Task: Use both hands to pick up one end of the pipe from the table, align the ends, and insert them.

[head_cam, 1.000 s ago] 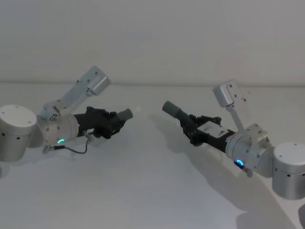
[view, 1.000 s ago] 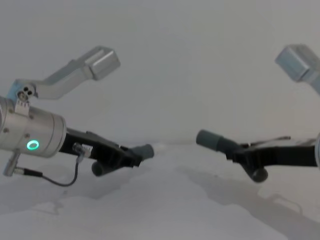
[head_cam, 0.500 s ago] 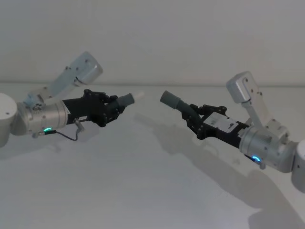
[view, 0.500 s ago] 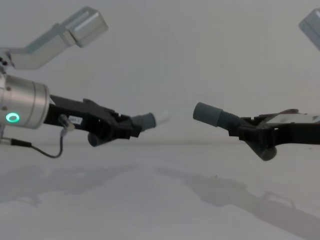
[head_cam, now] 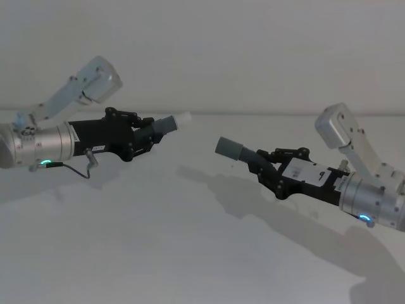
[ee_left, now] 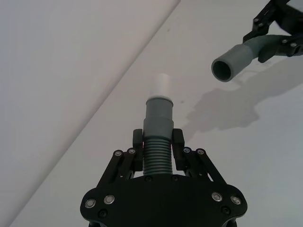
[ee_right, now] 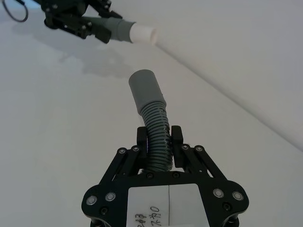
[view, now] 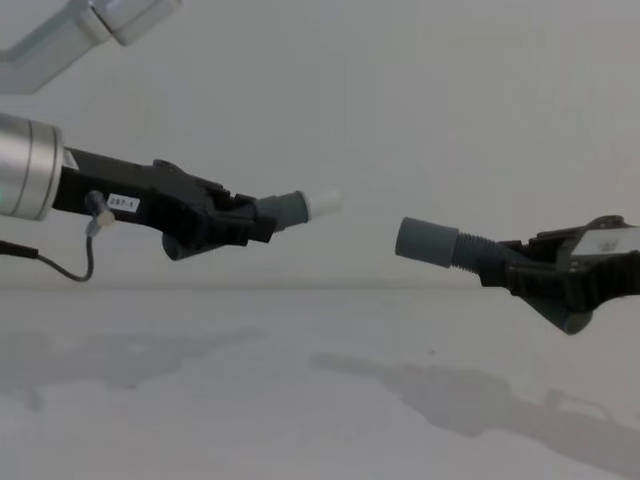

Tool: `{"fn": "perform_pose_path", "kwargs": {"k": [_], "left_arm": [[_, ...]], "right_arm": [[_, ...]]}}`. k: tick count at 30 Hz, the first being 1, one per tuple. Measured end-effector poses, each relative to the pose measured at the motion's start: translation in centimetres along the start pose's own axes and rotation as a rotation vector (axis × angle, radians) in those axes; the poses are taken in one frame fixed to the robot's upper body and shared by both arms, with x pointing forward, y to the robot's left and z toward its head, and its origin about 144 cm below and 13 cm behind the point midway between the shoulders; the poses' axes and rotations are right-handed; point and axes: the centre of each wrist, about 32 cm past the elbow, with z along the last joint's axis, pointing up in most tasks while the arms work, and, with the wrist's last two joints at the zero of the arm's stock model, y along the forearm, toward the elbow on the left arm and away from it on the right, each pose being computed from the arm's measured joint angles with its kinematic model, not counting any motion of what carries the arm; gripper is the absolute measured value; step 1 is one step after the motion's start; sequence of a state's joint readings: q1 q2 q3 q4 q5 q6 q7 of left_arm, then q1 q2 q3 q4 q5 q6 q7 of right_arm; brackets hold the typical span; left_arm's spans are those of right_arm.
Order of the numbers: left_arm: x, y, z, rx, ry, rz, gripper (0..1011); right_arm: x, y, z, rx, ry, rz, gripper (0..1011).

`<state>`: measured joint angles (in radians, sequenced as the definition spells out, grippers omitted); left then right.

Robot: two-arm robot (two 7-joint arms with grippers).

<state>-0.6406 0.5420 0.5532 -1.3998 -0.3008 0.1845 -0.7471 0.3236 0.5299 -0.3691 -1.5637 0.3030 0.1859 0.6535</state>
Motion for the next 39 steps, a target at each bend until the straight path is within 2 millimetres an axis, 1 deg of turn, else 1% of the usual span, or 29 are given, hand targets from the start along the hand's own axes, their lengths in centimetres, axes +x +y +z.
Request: {"fn": "perform_pose_path", "kwargs": {"k": [10,20,39], "left_arm": [[0.7,0.7,0.4,-0.034,-0.013,-0.082,352],[0.8,0.7,0.8,-0.044,-0.027,-0.176,352],[1.0,0.6,1.0,-0.034,-0.031,-0.235,352]], "right_arm": [[0.5,-0.9,0.1,-0.002,-0.035,0.043,289],[0.4,-1.3,0.6,0.003,-0.063,0.068,289],[0.1,-1.5,1.2,0.020,-0.078,0.087,289]]}}
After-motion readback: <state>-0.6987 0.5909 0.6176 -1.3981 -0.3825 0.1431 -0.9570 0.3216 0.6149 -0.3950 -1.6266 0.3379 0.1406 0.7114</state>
